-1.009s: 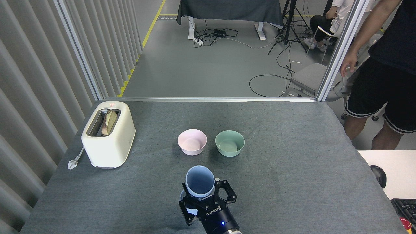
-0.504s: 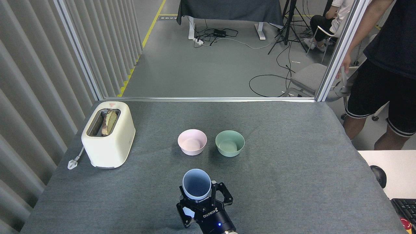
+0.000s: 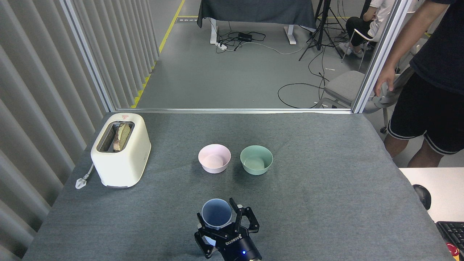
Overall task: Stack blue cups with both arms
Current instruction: 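Open the right gripper and raise it away from the stacked cups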
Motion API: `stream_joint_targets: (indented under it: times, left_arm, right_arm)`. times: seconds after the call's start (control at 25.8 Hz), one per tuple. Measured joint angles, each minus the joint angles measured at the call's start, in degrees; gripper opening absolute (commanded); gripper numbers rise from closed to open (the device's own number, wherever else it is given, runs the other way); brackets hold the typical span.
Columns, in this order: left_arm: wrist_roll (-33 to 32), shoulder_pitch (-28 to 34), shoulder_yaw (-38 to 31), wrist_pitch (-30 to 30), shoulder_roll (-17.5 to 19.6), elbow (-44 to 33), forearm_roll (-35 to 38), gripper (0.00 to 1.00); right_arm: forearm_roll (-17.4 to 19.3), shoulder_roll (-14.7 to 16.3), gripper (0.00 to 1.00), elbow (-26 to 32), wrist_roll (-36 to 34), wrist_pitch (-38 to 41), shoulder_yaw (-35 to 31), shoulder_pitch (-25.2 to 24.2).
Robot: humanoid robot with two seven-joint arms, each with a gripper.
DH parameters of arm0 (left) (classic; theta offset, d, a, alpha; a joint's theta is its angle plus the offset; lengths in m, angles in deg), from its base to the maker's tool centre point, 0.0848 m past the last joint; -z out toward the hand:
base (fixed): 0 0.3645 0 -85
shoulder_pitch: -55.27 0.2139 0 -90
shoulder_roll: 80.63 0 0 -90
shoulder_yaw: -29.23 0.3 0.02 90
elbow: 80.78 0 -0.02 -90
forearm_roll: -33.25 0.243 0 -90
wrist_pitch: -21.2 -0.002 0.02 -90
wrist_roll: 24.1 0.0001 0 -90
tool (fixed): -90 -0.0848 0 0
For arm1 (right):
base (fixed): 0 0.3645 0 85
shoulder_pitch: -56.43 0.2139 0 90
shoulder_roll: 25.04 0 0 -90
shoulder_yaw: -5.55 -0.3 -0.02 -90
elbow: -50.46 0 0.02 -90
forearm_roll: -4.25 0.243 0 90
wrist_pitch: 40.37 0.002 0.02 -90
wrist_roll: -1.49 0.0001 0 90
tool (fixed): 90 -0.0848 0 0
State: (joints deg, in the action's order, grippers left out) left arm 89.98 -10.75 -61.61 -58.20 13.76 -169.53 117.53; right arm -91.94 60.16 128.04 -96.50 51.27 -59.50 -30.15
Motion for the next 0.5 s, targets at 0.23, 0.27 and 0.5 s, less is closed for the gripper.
stream_joint_targets:
  times: [0.23, 0.27, 0.5]
  left_arm:
    - [0.0, -0.06, 0.02, -0.05, -0.07, 0.34, -0.02, 1.0]
    - [0.0, -0.07, 0.02, -0.06, -0.07, 0.37, -0.02, 1.0]
    - [0.0, -0.25, 0.0, -0.07, -0.16, 0.41, -0.01, 1.0]
  right_arm:
    - [0.97, 0.02, 1.0, 5.34, -7.49, -0.18, -0.52, -0.04]
    - [1.6, 0.04, 1.0, 6.49, -8.17, -0.32, -1.01, -0.01]
    - [5.51, 2.42, 1.0, 9.13, -9.12, -1.22, -13.31, -3.22]
